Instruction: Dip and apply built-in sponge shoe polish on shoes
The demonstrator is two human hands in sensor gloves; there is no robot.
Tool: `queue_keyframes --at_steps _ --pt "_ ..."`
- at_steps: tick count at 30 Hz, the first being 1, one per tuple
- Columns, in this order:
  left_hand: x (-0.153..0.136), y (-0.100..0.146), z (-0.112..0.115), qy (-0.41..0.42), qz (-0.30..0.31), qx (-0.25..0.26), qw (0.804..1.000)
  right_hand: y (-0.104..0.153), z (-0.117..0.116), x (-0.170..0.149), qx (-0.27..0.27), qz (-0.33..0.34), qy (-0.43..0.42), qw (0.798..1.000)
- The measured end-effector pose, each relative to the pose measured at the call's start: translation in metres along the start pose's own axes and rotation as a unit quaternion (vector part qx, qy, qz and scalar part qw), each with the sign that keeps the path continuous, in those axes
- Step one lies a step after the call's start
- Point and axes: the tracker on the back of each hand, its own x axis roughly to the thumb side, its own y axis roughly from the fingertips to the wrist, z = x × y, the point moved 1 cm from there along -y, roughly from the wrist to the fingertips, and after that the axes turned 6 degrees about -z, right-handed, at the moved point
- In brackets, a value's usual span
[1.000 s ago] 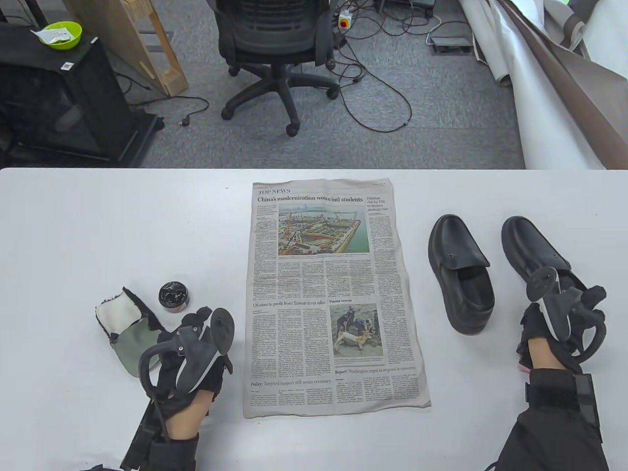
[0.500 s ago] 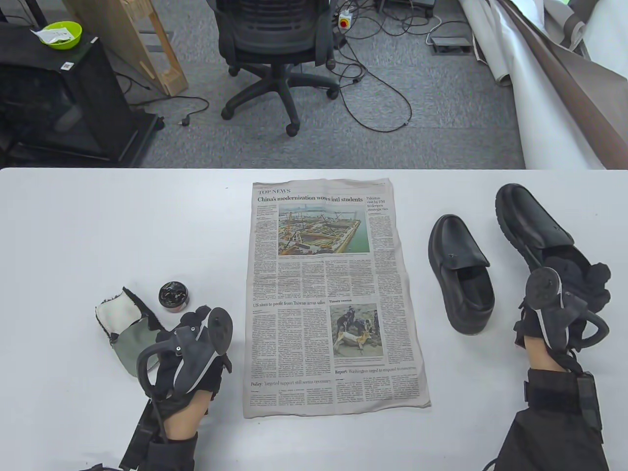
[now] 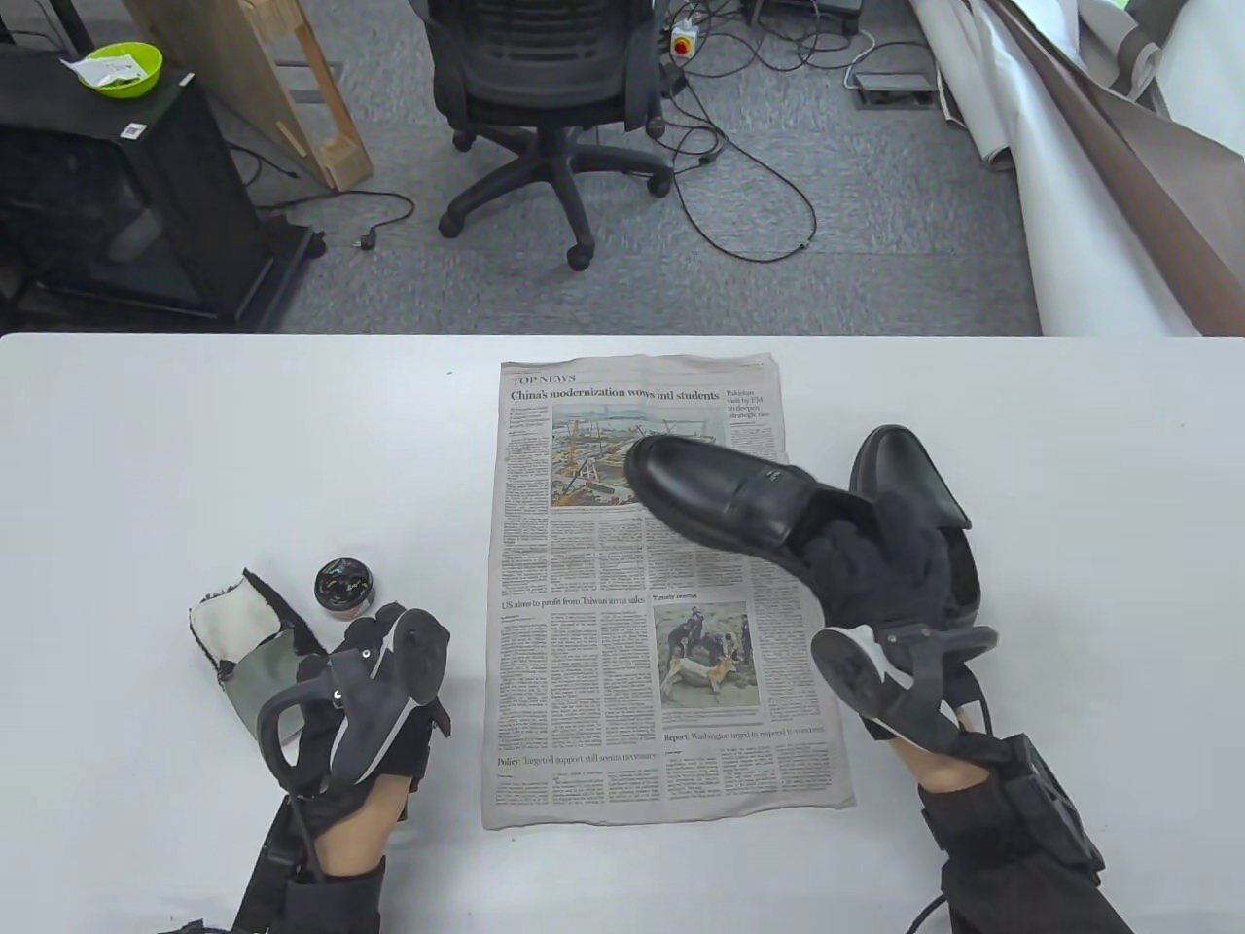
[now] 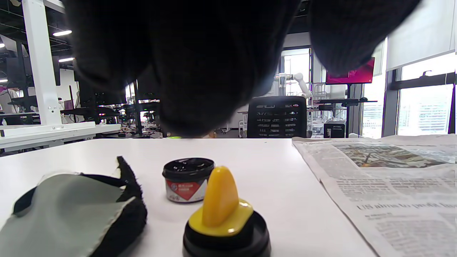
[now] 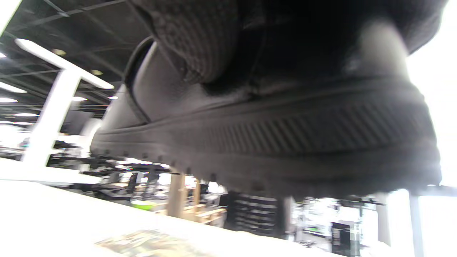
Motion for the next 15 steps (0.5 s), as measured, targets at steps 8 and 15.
queue_keyframes --at_steps 8,15 --pt "-0.004 -0.001 -0.001 0.004 -0.004 -0.002 1.0 0.021 -0.029 0.032 0.077 0.089 -0.054 0.992" --pt "-0.005 -0.003 0.0 0.003 -0.007 -0.006 1.0 0.029 -0.047 0.039 0.107 0.102 -0.065 0.987"
